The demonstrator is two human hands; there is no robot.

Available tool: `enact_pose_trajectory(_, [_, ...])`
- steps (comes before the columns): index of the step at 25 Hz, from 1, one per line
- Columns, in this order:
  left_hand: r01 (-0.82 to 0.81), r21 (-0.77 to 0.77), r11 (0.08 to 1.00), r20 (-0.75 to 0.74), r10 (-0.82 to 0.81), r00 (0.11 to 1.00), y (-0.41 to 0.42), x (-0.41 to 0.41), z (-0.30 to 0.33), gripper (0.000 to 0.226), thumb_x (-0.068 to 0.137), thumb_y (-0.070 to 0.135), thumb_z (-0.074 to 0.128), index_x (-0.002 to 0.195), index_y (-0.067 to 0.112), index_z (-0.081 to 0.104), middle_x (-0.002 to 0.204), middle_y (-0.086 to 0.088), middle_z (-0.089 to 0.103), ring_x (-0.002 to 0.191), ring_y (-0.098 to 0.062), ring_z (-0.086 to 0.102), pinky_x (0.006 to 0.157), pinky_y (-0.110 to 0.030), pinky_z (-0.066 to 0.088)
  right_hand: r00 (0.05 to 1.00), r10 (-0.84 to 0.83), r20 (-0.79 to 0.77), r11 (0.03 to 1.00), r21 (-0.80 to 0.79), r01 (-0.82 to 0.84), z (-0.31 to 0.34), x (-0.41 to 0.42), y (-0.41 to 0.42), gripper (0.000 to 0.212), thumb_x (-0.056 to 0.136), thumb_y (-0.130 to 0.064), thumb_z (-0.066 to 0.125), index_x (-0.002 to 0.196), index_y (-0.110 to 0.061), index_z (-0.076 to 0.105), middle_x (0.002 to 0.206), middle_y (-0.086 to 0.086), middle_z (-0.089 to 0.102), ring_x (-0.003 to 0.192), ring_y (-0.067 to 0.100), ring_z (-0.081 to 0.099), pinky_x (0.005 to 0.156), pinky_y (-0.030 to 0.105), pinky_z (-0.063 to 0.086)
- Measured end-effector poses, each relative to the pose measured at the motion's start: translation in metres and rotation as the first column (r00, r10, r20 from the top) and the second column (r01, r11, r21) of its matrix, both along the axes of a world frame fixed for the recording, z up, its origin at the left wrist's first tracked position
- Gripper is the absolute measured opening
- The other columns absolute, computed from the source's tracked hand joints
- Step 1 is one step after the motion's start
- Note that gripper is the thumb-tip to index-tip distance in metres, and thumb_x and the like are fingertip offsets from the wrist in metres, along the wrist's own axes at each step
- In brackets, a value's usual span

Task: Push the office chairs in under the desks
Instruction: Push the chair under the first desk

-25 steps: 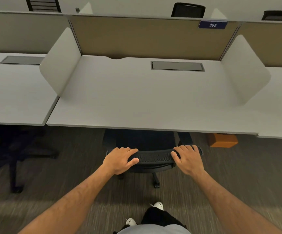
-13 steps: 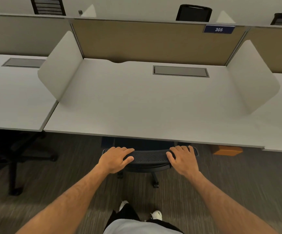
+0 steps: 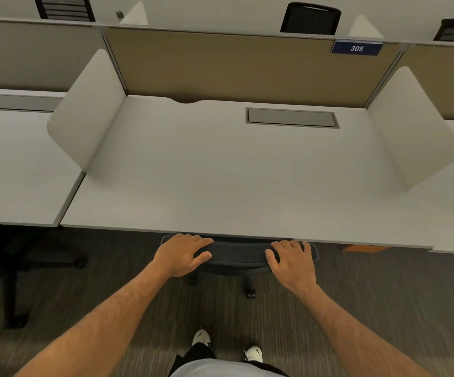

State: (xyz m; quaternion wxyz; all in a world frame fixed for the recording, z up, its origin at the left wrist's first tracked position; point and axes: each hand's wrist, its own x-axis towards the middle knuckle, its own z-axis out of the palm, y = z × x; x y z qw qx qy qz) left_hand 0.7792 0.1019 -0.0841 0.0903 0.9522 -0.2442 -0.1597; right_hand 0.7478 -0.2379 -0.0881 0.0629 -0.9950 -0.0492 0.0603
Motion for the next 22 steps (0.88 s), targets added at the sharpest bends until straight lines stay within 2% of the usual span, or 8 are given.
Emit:
enact_pose_trajectory(11, [-0.002,0.002,1.000,-0.025,0.002,1.000,0.007,0.003,-0.003,0.074,0.099,0.073,0.012,0.153,0.032,0.040,0.140,0.008,0.060,0.122,-0.012,0.057,0.108,-0.038,0.041,0.999,0.023,0.023,1.000,-0.023,-0.022,0.001,0.003,0.005,0.065,0.097,-0.060,0.021,0.121,-0.024,0.069,0.117,-0.005,0.072,0.111,0.018,0.063,0.106,0.047,0.038])
enact_pose_trajectory(13, [-0.009,0.009,1.000,-0.030,0.010,0.999,0.006,0.001,-0.001,0.074,0.098,0.073,0.011,0.154,0.032,0.039,0.143,0.007,0.058,0.126,-0.012,0.054,0.112,-0.040,0.038,0.999,0.022,0.026,1.000,-0.016,-0.022,0.002,0.002,0.005,0.064,0.097,-0.060,0.022,0.119,-0.024,0.070,0.115,-0.005,0.072,0.108,0.018,0.063,0.104,0.046,0.039])
enact_pose_trajectory(15, [-0.033,0.012,0.999,-0.024,0.033,0.999,0.004,-0.004,0.003,0.073,0.099,0.072,0.012,0.154,0.032,0.039,0.148,0.006,0.054,0.135,-0.013,0.048,0.120,-0.043,0.028,1.000,0.026,0.002,0.999,-0.023,-0.026,0.002,0.001,0.006,0.061,0.099,-0.059,0.023,0.120,-0.025,0.069,0.117,-0.006,0.071,0.110,0.018,0.063,0.105,0.047,0.038])
enact_pose_trajectory(17, [-0.105,-0.002,0.994,0.012,0.105,0.994,0.003,-0.011,0.007,0.072,0.099,0.071,0.014,0.152,0.032,0.040,0.152,0.006,0.050,0.141,-0.013,0.043,0.123,-0.045,0.019,0.999,0.036,-0.031,0.999,0.004,-0.036,0.003,0.005,0.007,0.054,0.100,-0.058,0.029,0.120,-0.025,0.067,0.118,-0.007,0.070,0.114,0.018,0.062,0.112,0.052,0.031])
enact_pose_trajectory(20, [-0.274,-0.054,0.960,0.095,0.278,0.956,0.003,-0.031,0.021,0.071,0.099,0.071,0.015,0.152,0.031,0.041,0.156,0.005,0.046,0.145,-0.015,0.038,0.125,-0.047,0.017,0.985,0.165,-0.045,0.986,0.028,-0.164,0.015,0.021,0.014,0.050,0.101,-0.057,0.031,0.115,-0.024,0.067,0.109,-0.006,0.071,0.111,0.019,0.062,0.117,0.055,0.019])
enact_pose_trajectory(22, [-0.377,-0.089,0.922,0.134,0.386,0.913,0.003,-0.047,0.033,0.073,0.099,0.072,0.014,0.153,0.031,0.039,0.158,0.004,0.044,0.147,-0.016,0.036,0.125,-0.046,0.020,0.964,0.265,-0.018,0.961,0.092,-0.263,0.029,0.036,0.027,0.048,0.103,-0.056,0.036,0.127,-0.025,0.064,0.122,-0.005,0.070,0.121,0.019,0.058,0.120,0.054,0.015])
